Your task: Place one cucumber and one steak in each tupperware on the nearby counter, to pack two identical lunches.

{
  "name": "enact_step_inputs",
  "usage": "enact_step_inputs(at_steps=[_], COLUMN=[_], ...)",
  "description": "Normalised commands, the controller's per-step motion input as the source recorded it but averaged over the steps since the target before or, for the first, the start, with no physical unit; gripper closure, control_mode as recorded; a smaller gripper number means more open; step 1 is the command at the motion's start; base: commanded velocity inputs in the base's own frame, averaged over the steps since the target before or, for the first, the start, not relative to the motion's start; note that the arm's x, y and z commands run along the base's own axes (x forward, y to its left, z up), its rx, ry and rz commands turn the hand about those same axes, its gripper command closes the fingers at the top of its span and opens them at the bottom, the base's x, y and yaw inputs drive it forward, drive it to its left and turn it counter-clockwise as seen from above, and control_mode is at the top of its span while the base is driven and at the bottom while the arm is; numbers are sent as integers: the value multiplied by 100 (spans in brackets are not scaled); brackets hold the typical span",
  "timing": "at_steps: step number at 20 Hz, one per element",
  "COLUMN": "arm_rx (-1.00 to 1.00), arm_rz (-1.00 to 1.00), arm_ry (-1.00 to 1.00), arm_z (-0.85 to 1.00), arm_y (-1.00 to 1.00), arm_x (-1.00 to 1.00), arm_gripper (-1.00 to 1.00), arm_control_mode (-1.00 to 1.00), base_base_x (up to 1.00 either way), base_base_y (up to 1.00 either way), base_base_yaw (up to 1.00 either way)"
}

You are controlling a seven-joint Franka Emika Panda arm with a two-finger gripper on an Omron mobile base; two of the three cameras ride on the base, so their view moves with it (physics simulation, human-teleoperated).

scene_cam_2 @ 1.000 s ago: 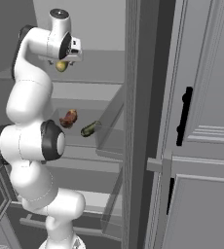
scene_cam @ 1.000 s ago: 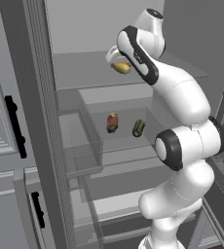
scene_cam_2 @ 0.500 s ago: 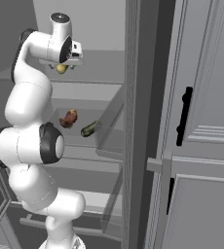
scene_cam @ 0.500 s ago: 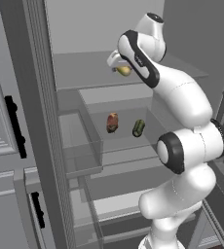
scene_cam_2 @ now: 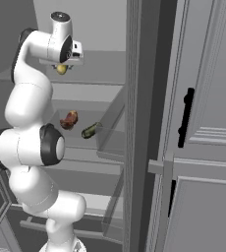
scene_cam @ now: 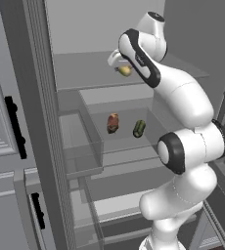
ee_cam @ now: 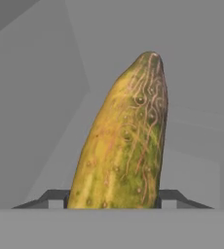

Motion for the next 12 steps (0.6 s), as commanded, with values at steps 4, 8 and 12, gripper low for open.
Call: enact_step_inputs(at_steps=[4, 8, 12], arm_rx=[0, 3, 4], arm_rz=[0, 0, 0], arm_ry=[1, 0, -7], arm_z=[-3, -25, -26], arm_y=[-13, -50, -35], arm_x=[-30, -98, -100], arm_gripper=[100, 100, 100], arm_control_mode=[-100, -100, -100], base_base_x=[0, 0, 0], base_base_y=[0, 0, 0], base_base_yaw=[0, 0, 0])
